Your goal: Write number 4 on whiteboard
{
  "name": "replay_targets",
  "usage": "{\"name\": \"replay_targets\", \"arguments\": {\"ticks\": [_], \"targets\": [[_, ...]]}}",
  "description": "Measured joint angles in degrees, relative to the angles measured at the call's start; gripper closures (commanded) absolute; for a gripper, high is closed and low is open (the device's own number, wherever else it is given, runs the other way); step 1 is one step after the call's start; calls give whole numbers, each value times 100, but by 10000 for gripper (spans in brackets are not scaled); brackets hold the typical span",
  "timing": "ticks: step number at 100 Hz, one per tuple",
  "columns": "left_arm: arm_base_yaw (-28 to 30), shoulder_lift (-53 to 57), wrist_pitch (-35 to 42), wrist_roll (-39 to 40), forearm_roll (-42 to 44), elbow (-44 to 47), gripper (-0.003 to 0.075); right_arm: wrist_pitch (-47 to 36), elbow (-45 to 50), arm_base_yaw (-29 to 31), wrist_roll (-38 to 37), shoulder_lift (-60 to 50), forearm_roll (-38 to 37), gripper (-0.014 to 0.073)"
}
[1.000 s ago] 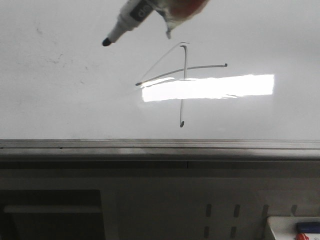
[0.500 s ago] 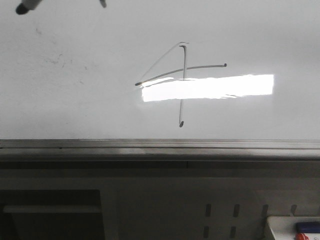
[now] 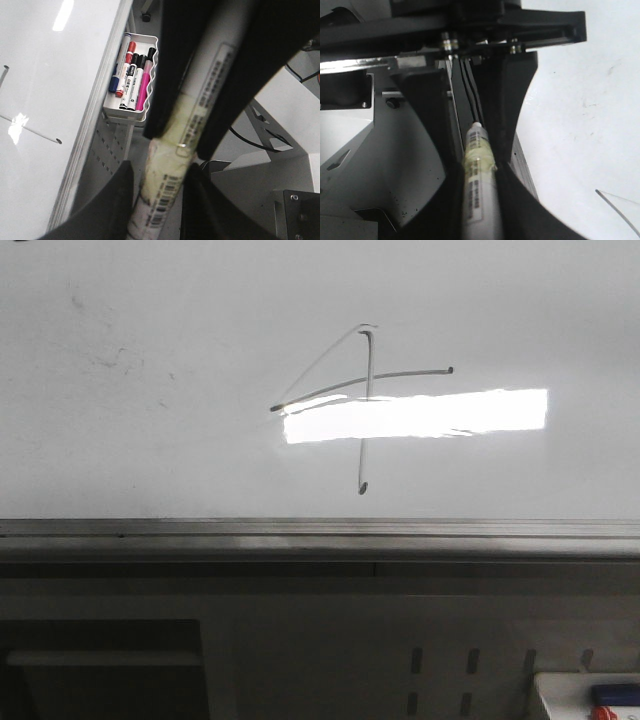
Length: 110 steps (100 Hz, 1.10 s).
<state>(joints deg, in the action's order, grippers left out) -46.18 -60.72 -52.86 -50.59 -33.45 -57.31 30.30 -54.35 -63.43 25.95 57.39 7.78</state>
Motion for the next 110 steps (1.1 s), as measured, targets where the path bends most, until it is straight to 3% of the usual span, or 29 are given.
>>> {"name": "replay_targets", "arguments": {"ticks": [11, 35, 42, 59, 67, 86, 93, 106, 110], "targets": [[0, 0, -125, -136, 45, 0, 741, 75, 0, -24, 86, 0, -26, 658], [0, 0, -154, -298, 59, 0, 741, 87, 0, -27, 100, 0, -6, 643], [0, 0, -154, -307, 59, 0, 741, 87, 0, -27, 100, 0, -6, 557], [0, 0, 102, -137, -216, 36, 741, -2, 0, 42, 36, -84, -146, 176], [-12, 0, 502, 60, -563, 156, 741, -12, 0, 180, 24, -259, -183, 102], [-24, 0, 2043, 592, -790, 939, 741, 143, 0, 747, -13, -940, -228, 146], [-24, -12, 2973, 885, -866, 1347, 741, 297, 0, 993, -98, -1209, -217, 260], [-13, -35, 4537, 1071, -1552, 1943, 741, 515, 34, 1391, -271, -1646, -217, 632], [-13, -58, 4871, 1098, -1753, 2064, 741, 542, 100, 1449, -285, -1745, -217, 657]]}}
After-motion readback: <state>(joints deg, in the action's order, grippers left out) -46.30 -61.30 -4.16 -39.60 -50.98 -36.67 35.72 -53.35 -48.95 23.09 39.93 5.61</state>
